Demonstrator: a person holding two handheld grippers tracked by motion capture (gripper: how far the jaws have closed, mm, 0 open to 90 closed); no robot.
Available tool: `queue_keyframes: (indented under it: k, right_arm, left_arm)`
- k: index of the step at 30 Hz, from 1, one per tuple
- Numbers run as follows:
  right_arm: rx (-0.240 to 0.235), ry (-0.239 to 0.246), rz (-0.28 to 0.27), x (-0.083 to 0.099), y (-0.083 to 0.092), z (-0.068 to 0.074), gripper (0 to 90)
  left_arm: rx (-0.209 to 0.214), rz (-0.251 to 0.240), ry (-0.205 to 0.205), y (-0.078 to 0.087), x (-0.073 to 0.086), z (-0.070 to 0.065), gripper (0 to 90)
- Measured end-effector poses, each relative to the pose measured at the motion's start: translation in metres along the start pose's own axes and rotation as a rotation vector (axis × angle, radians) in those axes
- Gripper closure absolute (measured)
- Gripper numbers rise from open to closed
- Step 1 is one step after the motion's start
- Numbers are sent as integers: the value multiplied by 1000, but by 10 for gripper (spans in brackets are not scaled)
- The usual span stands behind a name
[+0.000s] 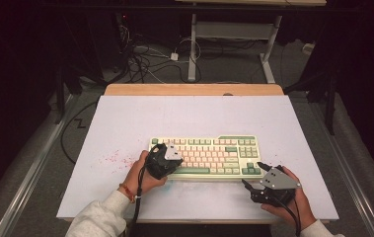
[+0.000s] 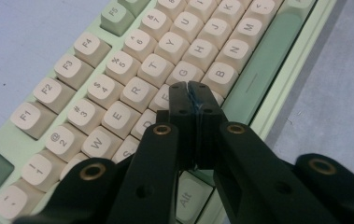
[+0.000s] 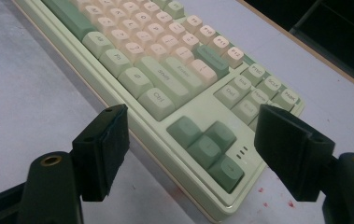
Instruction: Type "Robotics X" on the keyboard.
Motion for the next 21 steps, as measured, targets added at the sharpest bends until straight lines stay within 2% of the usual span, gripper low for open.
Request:
queue_keyframes:
  k: [8, 21]
  right_arm:
    - [-2, 1, 1, 0, 0, 0, 266]
    - [-6, -4, 3, 0, -1, 0, 267]
  left_arm:
    - [-8, -30, 4, 5, -2, 2, 830]
    - [-44, -61, 0, 12, -2, 8, 744]
Point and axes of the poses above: each handheld gripper's, and its own axes: y roughly backward along the jaws, x roughly out of its underside, z roughly to its left, the point moved 7 cm from there along -y, roughly forward along the jaws, and after that the axes turned 10 degrees about y, right-handed, at the moved point
